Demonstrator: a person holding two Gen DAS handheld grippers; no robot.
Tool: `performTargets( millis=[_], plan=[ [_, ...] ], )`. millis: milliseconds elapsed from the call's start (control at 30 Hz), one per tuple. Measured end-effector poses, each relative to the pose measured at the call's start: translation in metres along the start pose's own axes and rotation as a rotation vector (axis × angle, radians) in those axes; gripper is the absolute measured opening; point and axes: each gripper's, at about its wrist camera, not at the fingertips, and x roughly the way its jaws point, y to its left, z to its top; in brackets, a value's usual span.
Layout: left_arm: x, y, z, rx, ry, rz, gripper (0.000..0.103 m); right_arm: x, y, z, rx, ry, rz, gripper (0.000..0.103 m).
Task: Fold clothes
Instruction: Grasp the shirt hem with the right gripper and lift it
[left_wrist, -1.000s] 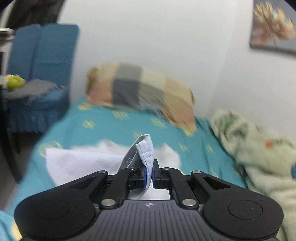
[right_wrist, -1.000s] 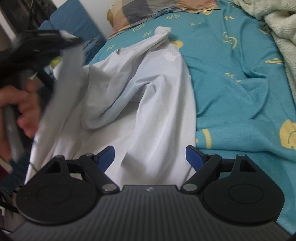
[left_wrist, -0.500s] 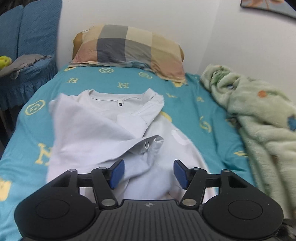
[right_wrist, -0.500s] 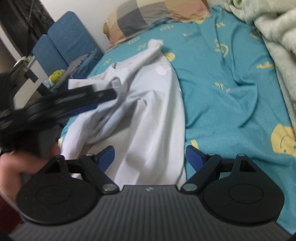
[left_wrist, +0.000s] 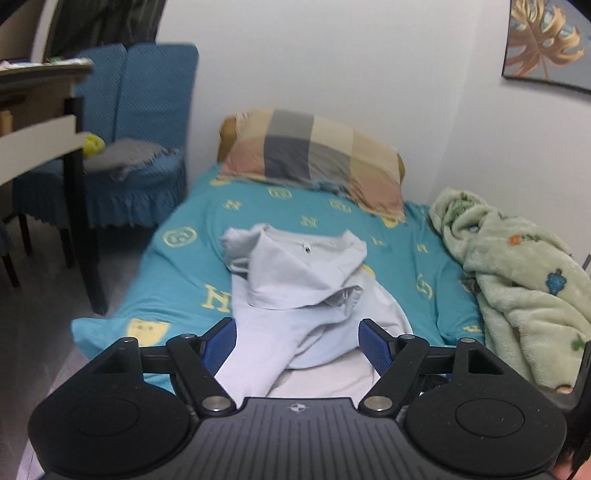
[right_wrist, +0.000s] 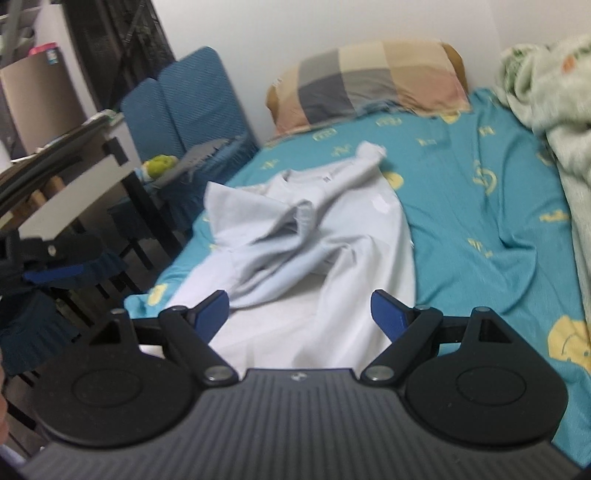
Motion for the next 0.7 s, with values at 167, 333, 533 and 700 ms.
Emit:
performTargets(
  millis=[167,333,533,700],
  plan=[
    [-0.011,0.008,-0.010,-0.034,-0.009,-0.036,0.075,-0.015,0.020,-0.003,-0.066,-0.047,0.050,0.079],
    [-0.015,0.012,-0.008,-0.011,-0.019,-0.063,0.076,-0.009,0.041,0.000,-0.138,-0.088,0.079,0.075],
    [-0.023,0.022,-0.006,-0.004,-0.023,-0.109,0.076,0.044,0.068,0.011,-0.242,-0.098,0.051,0.074],
    [-0.020,0.047,-0.010,-0.063,-0.007,-0.119,0.076,0.093,0.091,0.019,-0.324,-0.100,0.026,0.074]
  ],
)
